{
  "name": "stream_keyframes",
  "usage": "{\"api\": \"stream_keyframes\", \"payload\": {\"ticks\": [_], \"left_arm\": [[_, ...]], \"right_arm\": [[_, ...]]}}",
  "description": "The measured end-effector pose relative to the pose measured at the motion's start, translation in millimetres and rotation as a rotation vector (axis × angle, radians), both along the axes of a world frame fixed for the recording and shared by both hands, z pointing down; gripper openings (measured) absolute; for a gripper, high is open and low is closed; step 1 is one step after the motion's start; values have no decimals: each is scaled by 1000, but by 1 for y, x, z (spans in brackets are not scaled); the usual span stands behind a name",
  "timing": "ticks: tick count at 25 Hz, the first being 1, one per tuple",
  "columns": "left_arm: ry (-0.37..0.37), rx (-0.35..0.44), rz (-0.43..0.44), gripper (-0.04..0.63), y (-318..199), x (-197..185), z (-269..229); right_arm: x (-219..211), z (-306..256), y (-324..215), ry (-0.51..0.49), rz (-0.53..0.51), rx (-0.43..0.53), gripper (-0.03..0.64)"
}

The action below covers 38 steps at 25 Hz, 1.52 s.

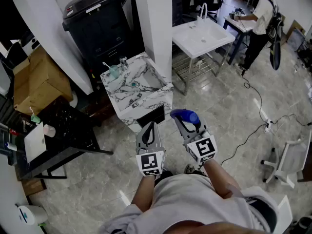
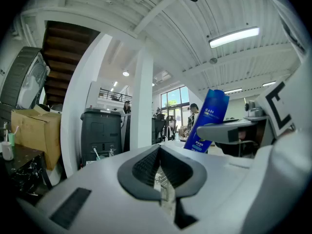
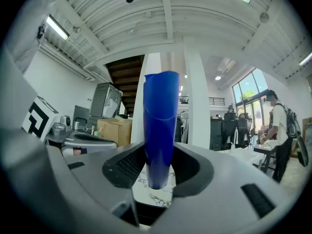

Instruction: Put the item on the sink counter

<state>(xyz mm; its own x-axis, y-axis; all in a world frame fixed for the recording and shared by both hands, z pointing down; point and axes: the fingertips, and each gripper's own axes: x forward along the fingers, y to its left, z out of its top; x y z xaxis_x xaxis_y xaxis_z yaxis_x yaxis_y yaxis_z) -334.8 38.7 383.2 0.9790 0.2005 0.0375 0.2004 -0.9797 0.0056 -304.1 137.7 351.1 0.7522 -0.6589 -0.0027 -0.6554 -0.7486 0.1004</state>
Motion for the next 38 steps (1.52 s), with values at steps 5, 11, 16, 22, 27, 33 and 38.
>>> {"api": "stream_keyframes", "payload": {"ticks": [5,11,16,22,27,33,38], "left_arm": [[-9,3,15,9,-10,-3,5],[-27,7,73,9,-18,-3,12],[-64,-21,85,9,-29,-1,27],[-68,-45,60,9,-33,26,32],[-85,-16,19,11,-35,58,31],[-87,25,-8,11,-27,103,21],[-92,59,-7,9,-8,140,15]], "right_arm": [[-6,8,-12,-11,7,-10,158],[-5,18,-24,-32,39,-17,158],[-7,31,-28,-59,55,-21,158],[22,33,-21,-70,53,-29,159],[63,33,-24,-84,10,-12,158],[112,28,-26,-91,-47,21,158],[156,23,-14,-90,-69,63,158]]}}
